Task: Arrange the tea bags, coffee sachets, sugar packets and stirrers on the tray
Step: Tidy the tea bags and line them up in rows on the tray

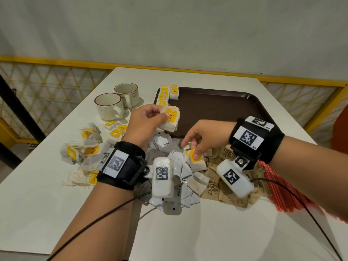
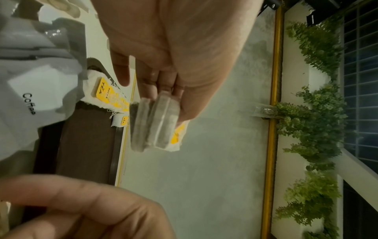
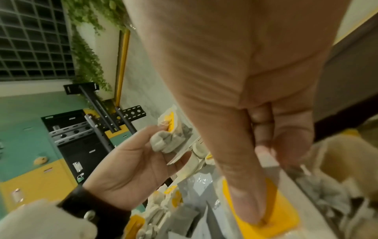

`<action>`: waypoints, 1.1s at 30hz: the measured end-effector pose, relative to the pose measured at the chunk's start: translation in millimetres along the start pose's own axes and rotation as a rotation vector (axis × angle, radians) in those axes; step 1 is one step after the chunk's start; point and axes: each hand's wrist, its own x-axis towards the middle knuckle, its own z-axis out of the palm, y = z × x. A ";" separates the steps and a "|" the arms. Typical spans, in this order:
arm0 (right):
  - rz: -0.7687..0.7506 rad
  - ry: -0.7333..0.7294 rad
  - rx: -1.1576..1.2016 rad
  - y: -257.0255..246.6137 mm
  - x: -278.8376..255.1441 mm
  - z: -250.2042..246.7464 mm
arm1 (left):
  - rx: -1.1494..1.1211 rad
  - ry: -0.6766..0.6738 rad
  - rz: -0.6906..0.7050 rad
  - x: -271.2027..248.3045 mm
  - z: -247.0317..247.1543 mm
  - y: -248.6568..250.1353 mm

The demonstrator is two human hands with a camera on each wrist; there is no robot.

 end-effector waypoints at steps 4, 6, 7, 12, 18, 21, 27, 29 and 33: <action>0.013 -0.034 -0.112 -1.8 7.8 -0.2 | 0.008 -0.016 -0.001 0.3 0.7 -0.4; 0.037 -0.054 -0.163 -2.7 9.3 -0.9 | 0.022 -0.020 -0.004 0.6 1.2 -1.3; 0.050 -0.063 -0.191 -3.5 9.6 -1.2 | 0.026 -0.021 -0.005 0.6 1.3 -1.4; 0.087 -0.072 -0.259 -6.7 8.3 -1.6 | 0.031 -0.028 -0.001 -0.5 2.3 -1.0; 0.094 -0.090 -0.257 -10.9 4.7 -2.9 | 0.037 -0.030 -0.011 -1.3 2.6 -1.3; 0.074 -0.048 -0.214 -12.1 -1.5 -5.5 | 0.037 -0.036 -0.011 -1.8 2.8 -0.8; 0.002 0.055 -0.092 -5.8 -14.8 -3.2 | 0.041 -0.044 -0.015 -1.6 3.2 -1.9; 0.004 0.100 -0.058 -1.3 -20.1 -1.1 | 0.037 -0.040 -0.016 -1.4 2.9 -2.4; -0.003 0.173 0.026 6.0 -28.5 6.2 | 0.033 -0.040 -0.025 -1.6 4.1 -3.5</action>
